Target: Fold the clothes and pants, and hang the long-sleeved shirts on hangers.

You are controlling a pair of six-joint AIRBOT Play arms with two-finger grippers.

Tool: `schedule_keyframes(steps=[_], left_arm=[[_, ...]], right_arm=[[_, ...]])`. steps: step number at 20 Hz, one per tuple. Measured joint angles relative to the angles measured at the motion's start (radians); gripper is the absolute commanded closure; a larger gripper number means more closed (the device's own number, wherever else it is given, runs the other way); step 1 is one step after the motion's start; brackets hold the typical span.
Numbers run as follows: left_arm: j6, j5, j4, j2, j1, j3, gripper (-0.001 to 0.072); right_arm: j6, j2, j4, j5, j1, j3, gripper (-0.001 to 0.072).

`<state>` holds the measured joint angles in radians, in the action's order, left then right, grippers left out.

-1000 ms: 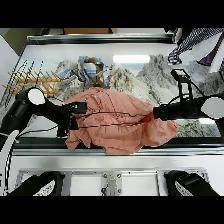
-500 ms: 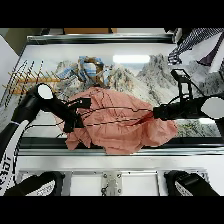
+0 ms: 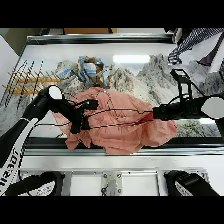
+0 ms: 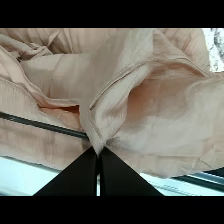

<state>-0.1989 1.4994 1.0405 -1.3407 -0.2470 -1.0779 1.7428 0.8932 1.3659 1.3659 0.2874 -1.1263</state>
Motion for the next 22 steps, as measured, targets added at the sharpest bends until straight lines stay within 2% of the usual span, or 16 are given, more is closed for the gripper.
schedule_keyframes(steps=[9, 14, 18, 22], left_arm=[[0.002, -0.008, -0.02, -0.002, -0.004, 0.0, 0.0701], [0.001, -0.011, -0.021, -0.002, -0.004, 0.0, 0.0701], [-0.001, -0.011, -0.023, -0.002, -0.004, 0.0, 0.0701], [-0.001, -0.008, -0.024, -0.002, -0.004, 0.0, 0.0701]], right_arm=[[-0.006, 0.001, 0.0, 0.048, 0.0, -0.1, 0.0703], [-0.006, 0.032, -0.05, 0.084, 0.018, -0.176, 0.0704], [-0.004, 0.095, -0.072, 0.089, 0.111, -0.232, 0.0704], [0.01, 0.19, -0.08, 0.029, 0.24, -0.306, 0.0703]])
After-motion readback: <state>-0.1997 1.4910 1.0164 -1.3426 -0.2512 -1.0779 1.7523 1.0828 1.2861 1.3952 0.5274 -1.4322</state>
